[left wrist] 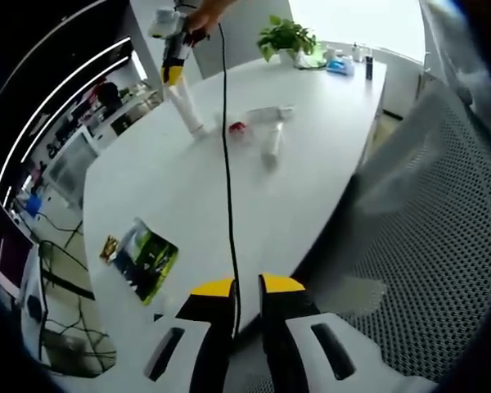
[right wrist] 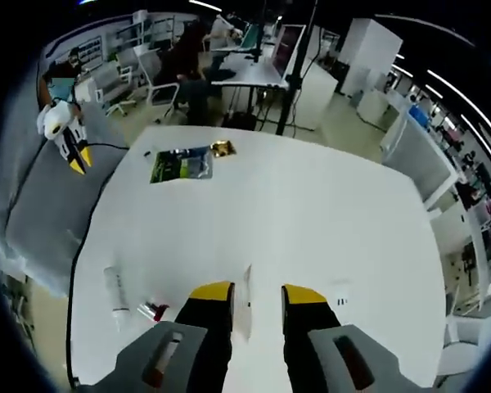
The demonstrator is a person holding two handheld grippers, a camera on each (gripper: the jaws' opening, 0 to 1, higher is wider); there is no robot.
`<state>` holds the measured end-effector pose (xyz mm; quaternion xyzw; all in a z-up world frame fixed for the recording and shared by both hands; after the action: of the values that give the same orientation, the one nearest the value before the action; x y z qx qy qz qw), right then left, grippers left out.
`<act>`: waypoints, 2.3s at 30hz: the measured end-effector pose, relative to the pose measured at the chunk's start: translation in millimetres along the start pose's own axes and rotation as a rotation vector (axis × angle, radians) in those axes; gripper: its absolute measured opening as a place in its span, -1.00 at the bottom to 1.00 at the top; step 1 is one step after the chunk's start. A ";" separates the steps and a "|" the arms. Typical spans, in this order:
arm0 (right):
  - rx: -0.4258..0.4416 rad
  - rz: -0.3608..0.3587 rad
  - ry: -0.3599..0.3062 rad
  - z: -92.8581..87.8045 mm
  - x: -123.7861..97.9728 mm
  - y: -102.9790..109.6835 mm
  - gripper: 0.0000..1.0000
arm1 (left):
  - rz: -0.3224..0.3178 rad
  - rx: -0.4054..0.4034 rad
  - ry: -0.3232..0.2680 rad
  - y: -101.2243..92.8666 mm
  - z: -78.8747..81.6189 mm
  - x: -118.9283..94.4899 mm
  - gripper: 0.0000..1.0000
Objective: Arrange the skincare products in the storage area until every visible bottle or jar stands upright without overlapping.
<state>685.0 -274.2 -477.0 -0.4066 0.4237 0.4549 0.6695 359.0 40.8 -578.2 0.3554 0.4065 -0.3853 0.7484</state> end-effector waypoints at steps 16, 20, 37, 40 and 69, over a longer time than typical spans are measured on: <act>-0.076 -0.109 0.015 26.5 -64.4 49.4 -0.47 | 0.046 0.013 -0.043 3.0 3.3 -6.1 -0.85; -0.106 -0.047 0.054 27.1 -59.2 73.1 -0.46 | 0.056 0.012 -0.051 3.8 4.3 -7.5 -0.85; -0.210 0.179 0.413 -20.6 1.3 158.2 -0.46 | 0.086 0.014 -0.067 5.3 5.2 -10.8 -0.86; -0.216 0.177 0.446 -27.2 7.0 163.9 -0.43 | 0.088 0.019 -0.072 5.1 5.6 -11.3 -0.85; -0.761 -0.017 0.592 -62.7 91.0 142.9 -0.26 | 0.076 0.006 -0.021 6.2 -0.3 -5.2 -0.88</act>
<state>556.9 -271.9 -604.5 -0.7382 0.3962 0.4368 0.3275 362.3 45.4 -572.4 0.3687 0.3838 -0.3615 0.7655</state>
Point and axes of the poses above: the point that each gripper's makers call its tool centre point, and the gripper's own axes: x roughly forward along the fingers, y roughly to its left, z roughly out of its top, the point moved 7 cm from there along -x, roughly backward along the fingers, and after that the axes turned 14 degrees about y, right-handed, at the moved point
